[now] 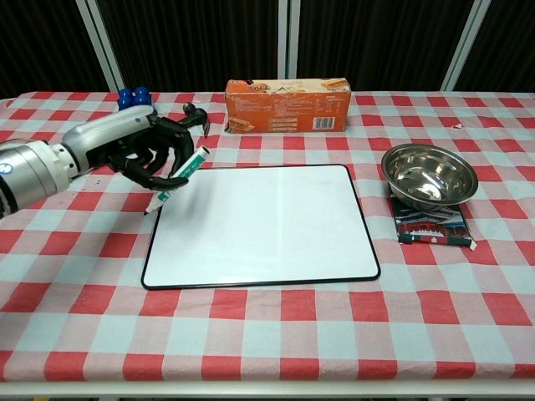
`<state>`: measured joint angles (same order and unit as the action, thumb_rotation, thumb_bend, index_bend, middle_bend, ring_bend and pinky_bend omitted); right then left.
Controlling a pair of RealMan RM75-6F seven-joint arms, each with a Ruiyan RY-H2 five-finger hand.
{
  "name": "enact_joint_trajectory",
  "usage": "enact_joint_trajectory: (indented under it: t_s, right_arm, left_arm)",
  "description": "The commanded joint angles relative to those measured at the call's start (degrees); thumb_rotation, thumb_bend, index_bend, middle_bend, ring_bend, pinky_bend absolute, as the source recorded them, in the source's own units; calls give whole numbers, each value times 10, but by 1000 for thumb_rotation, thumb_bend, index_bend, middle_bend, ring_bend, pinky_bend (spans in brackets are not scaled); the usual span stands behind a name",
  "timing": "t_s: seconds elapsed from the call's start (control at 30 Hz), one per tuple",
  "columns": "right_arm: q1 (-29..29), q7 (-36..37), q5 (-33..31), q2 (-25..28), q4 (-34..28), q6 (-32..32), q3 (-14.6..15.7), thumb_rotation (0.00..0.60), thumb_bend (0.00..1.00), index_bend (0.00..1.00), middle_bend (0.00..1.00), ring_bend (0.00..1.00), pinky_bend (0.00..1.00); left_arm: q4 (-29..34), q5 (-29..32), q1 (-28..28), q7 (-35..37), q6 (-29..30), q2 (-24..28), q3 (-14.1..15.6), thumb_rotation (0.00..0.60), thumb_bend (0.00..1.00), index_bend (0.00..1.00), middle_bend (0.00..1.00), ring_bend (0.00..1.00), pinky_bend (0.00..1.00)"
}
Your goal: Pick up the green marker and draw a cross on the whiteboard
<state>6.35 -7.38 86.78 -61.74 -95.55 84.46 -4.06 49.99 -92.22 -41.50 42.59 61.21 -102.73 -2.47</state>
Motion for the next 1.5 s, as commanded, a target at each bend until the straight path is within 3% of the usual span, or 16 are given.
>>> enact_joint_trajectory:
  t_s: [0.03,0.3,0.83,1.2,1.5]
  right_arm:
    - [0,-1,1,1,-1,1,0,600,85,0,100,0,88]
    - [0,3,-4,2,1,-2,-1,600,85,0,99,0,88]
    - [-1,12,-10,-1,11,-3,-3,600,85,0,99,0,88]
    - [-7,15,-19,3,14,2,-6,600,85,0,99,0,88]
    - [-6,28,-15,2,23,2,-6,600,85,0,99,0,88]
  left_arm:
    - [-31,-10,-13,11,10,-25,3,600,366,575,622,718,965]
    - [-99,-13,-21,16,13,-59,13,600,366,576,627,717,965]
    - [-169,1,-36,25,-11,-111,17,600,366,582,628,717,963]
    - [-174,6,-85,14,-34,-152,0,600,366,582,629,717,963]
    - [-130,23,-95,0,-25,-119,-21,600,365,582,629,717,963]
